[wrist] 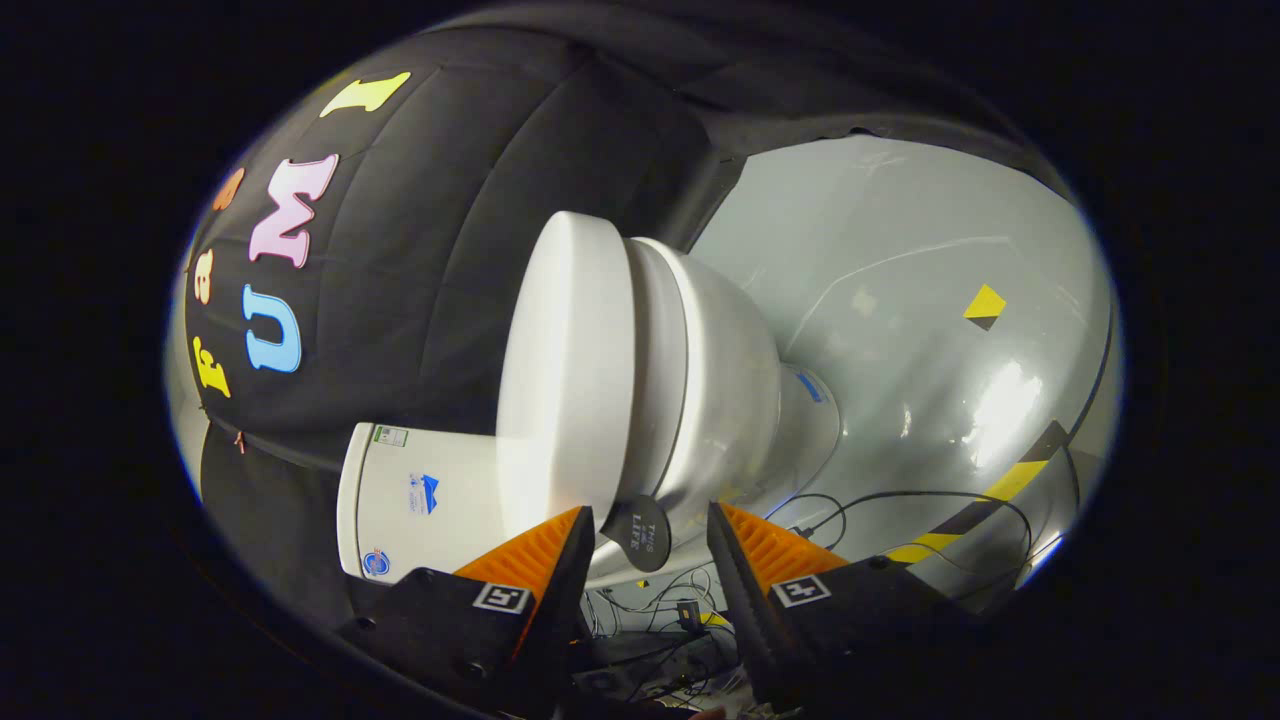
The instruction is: Open the toilet lid.
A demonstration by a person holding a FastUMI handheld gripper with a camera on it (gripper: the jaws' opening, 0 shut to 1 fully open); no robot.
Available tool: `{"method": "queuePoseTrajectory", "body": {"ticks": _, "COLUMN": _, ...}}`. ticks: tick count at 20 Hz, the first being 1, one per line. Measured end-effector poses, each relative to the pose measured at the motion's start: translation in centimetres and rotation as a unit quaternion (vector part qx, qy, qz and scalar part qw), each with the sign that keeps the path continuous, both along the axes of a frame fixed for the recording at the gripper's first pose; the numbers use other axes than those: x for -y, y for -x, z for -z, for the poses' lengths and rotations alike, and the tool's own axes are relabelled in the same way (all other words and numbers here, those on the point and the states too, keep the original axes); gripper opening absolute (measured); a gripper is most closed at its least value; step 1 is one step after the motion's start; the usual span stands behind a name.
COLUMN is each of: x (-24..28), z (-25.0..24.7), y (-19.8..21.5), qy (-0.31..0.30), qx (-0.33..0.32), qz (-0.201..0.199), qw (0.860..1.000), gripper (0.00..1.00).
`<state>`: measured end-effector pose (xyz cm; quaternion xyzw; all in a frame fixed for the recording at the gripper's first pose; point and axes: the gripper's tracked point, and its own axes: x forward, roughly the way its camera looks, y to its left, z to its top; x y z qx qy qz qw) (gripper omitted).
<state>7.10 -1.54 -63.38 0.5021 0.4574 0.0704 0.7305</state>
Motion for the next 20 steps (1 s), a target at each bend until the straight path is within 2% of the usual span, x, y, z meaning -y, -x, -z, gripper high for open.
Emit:
{"method": "queuePoseTrajectory", "body": {"ticks": 1, "x": -0.2, "z": 0.0, "y": -0.1, "qy": -0.006, "qx": -0.004, "qz": -0.001, "qw": 1.0, "gripper": 0.7}}
{"method": "queuePoseTrajectory", "body": {"ticks": 3, "x": -0.6, "z": 0.0, "y": -0.2, "qy": -0.02, "qx": -0.009, "qz": -0.003, "qw": 1.0, "gripper": 0.48}}
{"method": "queuePoseTrajectory", "body": {"ticks": 7, "x": -1.4, "z": 0.3, "y": -0.3, "qy": -0.061, "qx": -0.015, "qz": -0.014, "qw": 0.998, "gripper": 0.48}}
{"method": "queuePoseTrajectory", "body": {"ticks": 8, "x": -3.8, "z": 2.5, "y": -1.4, "qy": -0.077, "qx": -0.024, "qz": 0.007, "qw": 0.997, "gripper": 0.39}}
{"method": "queuePoseTrajectory", "body": {"ticks": 9, "x": -1.5, "z": 0.5, "y": -0.2, "qy": -0.092, "qx": -0.031, "qz": 0.011, "qw": 0.995, "gripper": 0.3}}
{"method": "queuePoseTrajectory", "body": {"ticks": 10, "x": -1.5, "z": 0.4, "y": 0.1, "qy": -0.096, "qx": -0.028, "qz": 0.013, "qw": 0.995, "gripper": 0.21}}
{"method": "queuePoseTrajectory", "body": {"ticks": 11, "x": -1.5, "z": 0.0, "y": -0.6, "qy": -0.109, "qx": -0.02, "qz": 0.024, "qw": 0.994, "gripper": 0.21}}
{"method": "queuePoseTrajectory", "body": {"ticks": 13, "x": -1.4, "z": -0.6, "y": -0.1, "qy": -0.095, "qx": -0.011, "qz": 0.01, "qw": 0.995, "gripper": 0.08}}
{"method": "queuePoseTrajectory", "body": {"ticks": 17, "x": -1.7, "z": -1.1, "y": 0.1, "qy": -0.013, "qx": -0.019, "qz": -0.018, "qw": 1.0, "gripper": 0.07}}
{"method": "queuePoseTrajectory", "body": {"ticks": 20, "x": -1.6, "z": -3.3, "y": -0.4, "qy": 0.019, "qx": -0.017, "qz": -0.026, "qw": 0.999, "gripper": 0.09}}
